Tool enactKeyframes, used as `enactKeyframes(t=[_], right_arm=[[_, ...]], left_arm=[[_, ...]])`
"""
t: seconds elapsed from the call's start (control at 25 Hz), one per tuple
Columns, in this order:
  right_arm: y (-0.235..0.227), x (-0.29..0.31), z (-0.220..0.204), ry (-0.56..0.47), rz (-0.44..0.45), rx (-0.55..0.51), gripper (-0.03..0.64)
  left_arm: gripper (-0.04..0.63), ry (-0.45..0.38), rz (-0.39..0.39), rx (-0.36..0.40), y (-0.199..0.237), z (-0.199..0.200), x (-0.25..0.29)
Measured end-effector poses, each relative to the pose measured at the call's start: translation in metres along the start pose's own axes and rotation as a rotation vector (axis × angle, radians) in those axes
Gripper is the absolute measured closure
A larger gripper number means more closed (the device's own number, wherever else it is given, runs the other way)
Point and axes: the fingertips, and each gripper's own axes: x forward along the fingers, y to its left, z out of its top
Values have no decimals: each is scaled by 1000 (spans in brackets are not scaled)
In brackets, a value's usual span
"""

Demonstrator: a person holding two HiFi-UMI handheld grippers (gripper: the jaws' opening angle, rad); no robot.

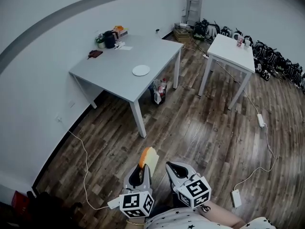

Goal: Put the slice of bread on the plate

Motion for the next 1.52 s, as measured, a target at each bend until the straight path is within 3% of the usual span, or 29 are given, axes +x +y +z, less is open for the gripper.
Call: enactKeyframes(t=[0.48, 0.76, 1.12, 1.52], right_arm=[[-133, 115, 87, -31, 61, -97, 618], [-197, 163, 109, -34, 86, -99, 618], [-236, 205, 113, -15, 111, -68, 618], [-273, 278, 130, 8, 94, -75, 618]], left_arm=[[508, -45, 43, -44, 8, 63, 169], [508, -64, 53, -47, 3, 86, 252], [508, -48, 81, -22, 11, 94, 306], [508, -49, 77, -53, 55, 115, 384]])
